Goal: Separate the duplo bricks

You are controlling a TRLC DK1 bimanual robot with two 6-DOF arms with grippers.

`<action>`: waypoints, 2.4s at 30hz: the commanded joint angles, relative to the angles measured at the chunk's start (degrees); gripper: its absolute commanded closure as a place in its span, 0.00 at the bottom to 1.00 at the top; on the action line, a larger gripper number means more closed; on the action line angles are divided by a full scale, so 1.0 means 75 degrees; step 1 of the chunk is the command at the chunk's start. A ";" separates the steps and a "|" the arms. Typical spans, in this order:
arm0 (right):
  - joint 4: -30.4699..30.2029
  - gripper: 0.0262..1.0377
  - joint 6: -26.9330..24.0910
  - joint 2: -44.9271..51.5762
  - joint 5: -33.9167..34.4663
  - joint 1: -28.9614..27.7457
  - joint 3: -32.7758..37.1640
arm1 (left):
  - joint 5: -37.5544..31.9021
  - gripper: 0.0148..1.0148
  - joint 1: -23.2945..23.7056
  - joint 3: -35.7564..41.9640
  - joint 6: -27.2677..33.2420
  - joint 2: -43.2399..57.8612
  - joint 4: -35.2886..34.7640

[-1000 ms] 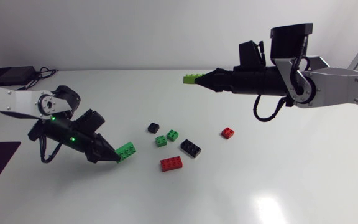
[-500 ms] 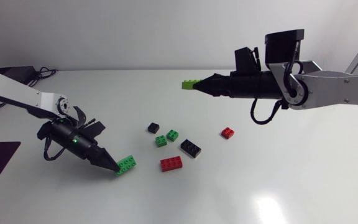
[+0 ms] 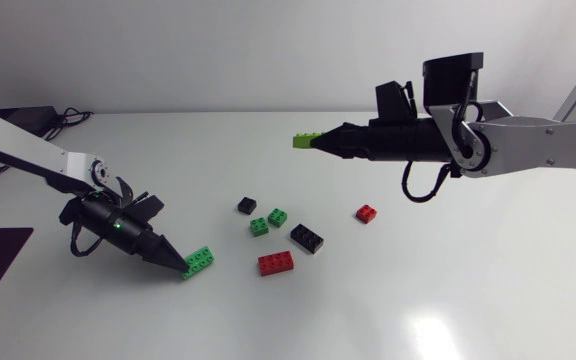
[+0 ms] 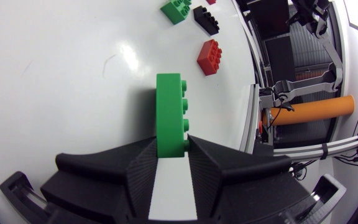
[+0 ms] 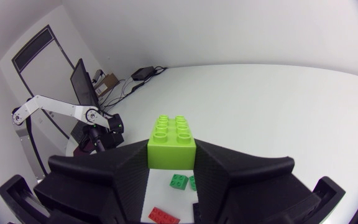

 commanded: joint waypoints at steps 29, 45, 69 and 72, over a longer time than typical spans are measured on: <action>0.0018 0.91 0.0104 0.0230 -0.0126 -0.0078 0.0099 | -0.0250 0.55 0.0384 0.0374 0.0136 0.0617 0.0266; 0.0030 0.91 0.0104 0.0207 -0.0126 -0.0078 0.0064 | -0.0754 0.55 0.0853 0.0573 0.0089 0.0688 0.0606; -0.0439 0.91 -0.0259 0.0066 -0.0044 -0.0067 0.0157 | -0.2102 0.48 0.0372 -0.0071 -0.0837 -0.2055 0.2539; -0.0451 0.91 -0.0294 0.0066 -0.0055 -0.0078 0.0122 | -0.2137 0.48 0.0360 -0.0094 -0.0849 -0.2008 0.2586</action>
